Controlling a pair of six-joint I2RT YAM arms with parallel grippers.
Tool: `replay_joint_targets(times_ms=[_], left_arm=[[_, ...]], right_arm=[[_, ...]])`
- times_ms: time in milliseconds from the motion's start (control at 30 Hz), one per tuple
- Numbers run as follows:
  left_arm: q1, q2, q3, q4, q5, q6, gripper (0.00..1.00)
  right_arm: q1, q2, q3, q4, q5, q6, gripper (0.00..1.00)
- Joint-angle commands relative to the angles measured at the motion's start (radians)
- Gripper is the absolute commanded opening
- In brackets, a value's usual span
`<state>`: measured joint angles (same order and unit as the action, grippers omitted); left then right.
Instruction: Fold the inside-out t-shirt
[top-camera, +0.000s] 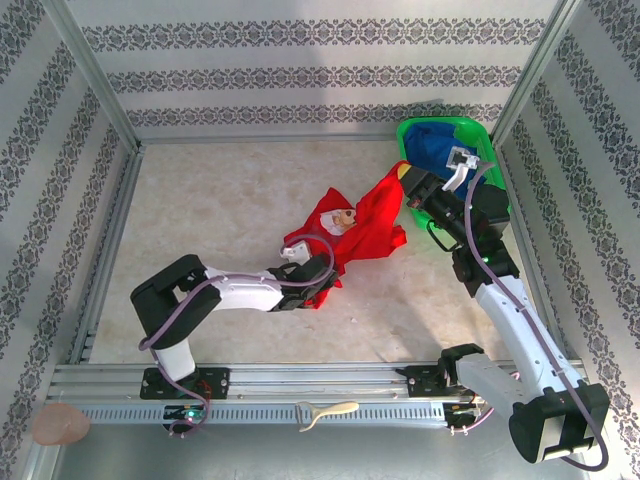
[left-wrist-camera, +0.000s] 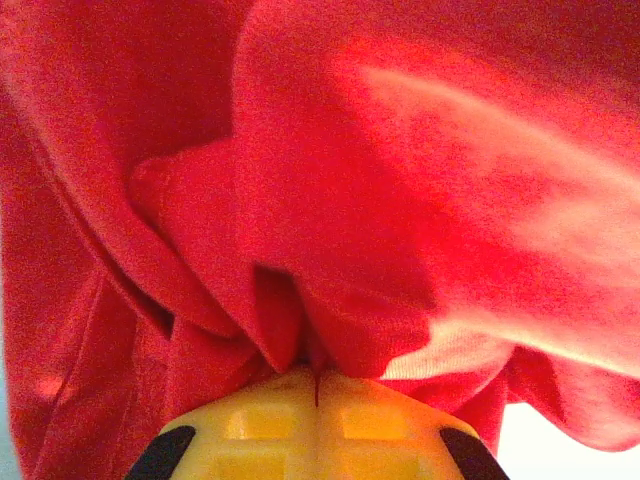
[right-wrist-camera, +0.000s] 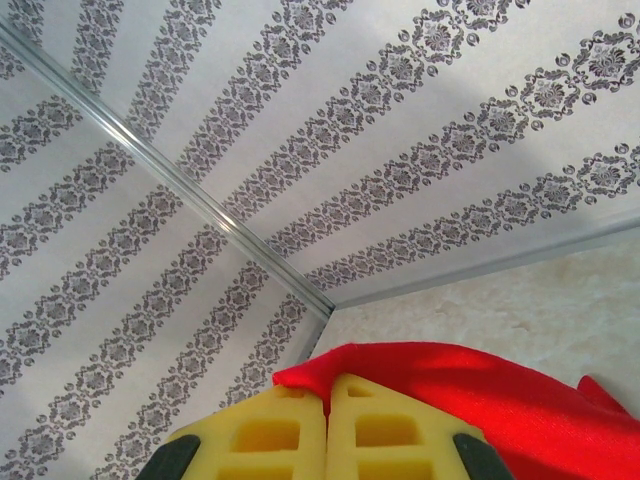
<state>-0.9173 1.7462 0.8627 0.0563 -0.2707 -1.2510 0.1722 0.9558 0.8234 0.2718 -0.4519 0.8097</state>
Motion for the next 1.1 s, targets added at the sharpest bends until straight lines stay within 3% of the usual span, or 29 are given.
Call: replay_joint_targets(times_ms=[0,233,367,567,667,867,1067], left_arm=[[0.051,-0.135,0.023,-0.013,-0.047,0.202,0.00],[0.249,-0.506,0.120,-0.154,0.130,0.463,0.00],[0.473,-0.669,0.218,-0.241,0.314,0.528,0.00],[0.837,-0.714,0.444,-0.347,0.606,0.578,0.00],[0.945,-0.697,0.524,-0.348,0.702,0.551,0.00],[1.013,-0.659,0.612,-0.336,0.767,0.529,0.00],[1.044,-0.693,0.712,-0.302,0.757,0.504,0.00]], right_arm=[[0.000,0.000,0.055,0.025,0.013,-0.003,0.00],[-0.030,0.027,0.168,-0.030,0.035,-0.016,0.00],[-0.079,0.029,0.236,-0.099,0.075,-0.016,0.00],[-0.160,-0.006,0.291,-0.150,0.093,0.010,0.00],[-0.173,-0.043,0.295,-0.160,0.110,0.015,0.00],[-0.181,-0.070,0.337,-0.162,0.050,0.038,0.00],[-0.182,-0.125,0.458,-0.156,0.017,0.030,0.00]])
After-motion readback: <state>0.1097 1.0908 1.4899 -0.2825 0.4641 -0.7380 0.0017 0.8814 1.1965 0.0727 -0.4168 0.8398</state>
